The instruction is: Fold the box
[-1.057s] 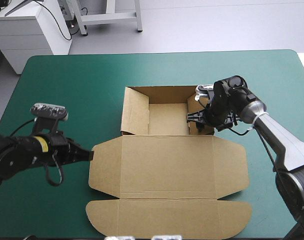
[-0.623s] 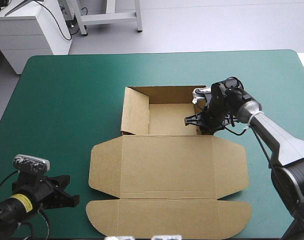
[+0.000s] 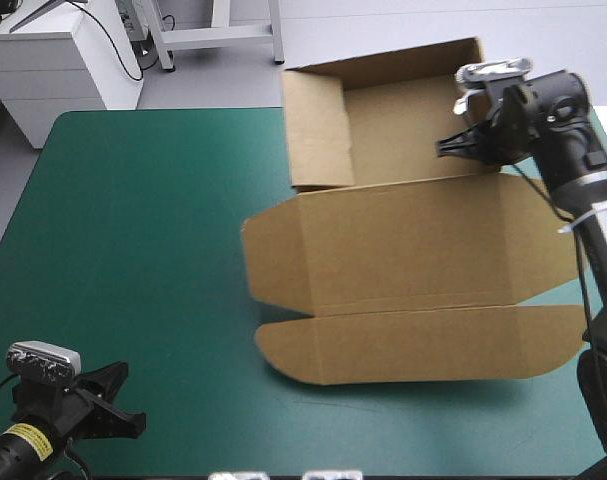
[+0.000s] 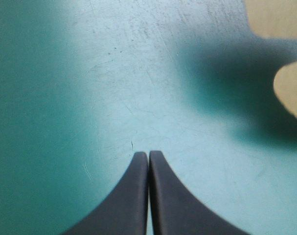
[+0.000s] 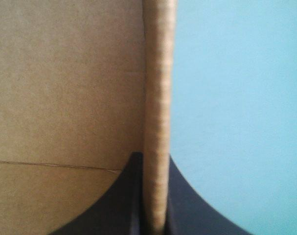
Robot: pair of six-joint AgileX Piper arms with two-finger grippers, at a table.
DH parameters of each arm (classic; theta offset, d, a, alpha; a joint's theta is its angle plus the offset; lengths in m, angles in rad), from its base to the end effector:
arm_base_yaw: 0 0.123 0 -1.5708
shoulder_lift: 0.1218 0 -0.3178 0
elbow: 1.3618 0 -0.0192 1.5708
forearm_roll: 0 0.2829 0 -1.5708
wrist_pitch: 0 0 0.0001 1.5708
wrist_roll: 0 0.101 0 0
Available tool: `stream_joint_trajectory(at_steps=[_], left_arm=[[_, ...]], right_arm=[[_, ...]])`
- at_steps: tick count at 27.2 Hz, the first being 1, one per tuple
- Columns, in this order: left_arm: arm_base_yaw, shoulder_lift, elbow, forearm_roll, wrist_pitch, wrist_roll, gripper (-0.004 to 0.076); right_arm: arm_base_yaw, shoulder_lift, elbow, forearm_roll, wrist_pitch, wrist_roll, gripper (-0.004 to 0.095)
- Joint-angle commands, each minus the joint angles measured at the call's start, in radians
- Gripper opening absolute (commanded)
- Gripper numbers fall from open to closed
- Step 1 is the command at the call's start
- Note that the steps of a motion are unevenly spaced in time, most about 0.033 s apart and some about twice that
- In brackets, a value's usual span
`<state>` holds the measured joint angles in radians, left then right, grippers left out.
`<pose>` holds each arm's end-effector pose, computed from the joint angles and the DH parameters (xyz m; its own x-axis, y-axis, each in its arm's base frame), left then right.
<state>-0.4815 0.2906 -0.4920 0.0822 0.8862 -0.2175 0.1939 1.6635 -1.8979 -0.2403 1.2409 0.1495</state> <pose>0.0543 -0.0211 0.2926 -0.5591 0.1067 -0.8222 0.3279 0.9393 -0.1011 0.3873 0.0529 0.4634 -0.7766 -0.0828 -0.6245 0.0024 0.9909 -0.1343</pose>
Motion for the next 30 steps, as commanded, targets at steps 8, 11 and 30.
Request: stream_joint_trajectory(at_steps=[8,11,30], left_arm=[[-0.007,0.009,-0.023,0.003,-0.105,-0.009,-0.0008],[-0.007,0.009,-0.023,0.003,-0.105,-0.009,-0.0008],[-0.007,0.009,-0.023,0.003,-0.105,-0.009,-0.0008]], right_arm=[[-0.488,0.018,-0.004,0.078,-0.104,-0.037,-0.0020],[-0.547,0.059,0.024,0.173,-0.131,-0.072,-0.0020],[-0.576,0.225,0.038,0.246,-0.102,-0.149,0.0224]])
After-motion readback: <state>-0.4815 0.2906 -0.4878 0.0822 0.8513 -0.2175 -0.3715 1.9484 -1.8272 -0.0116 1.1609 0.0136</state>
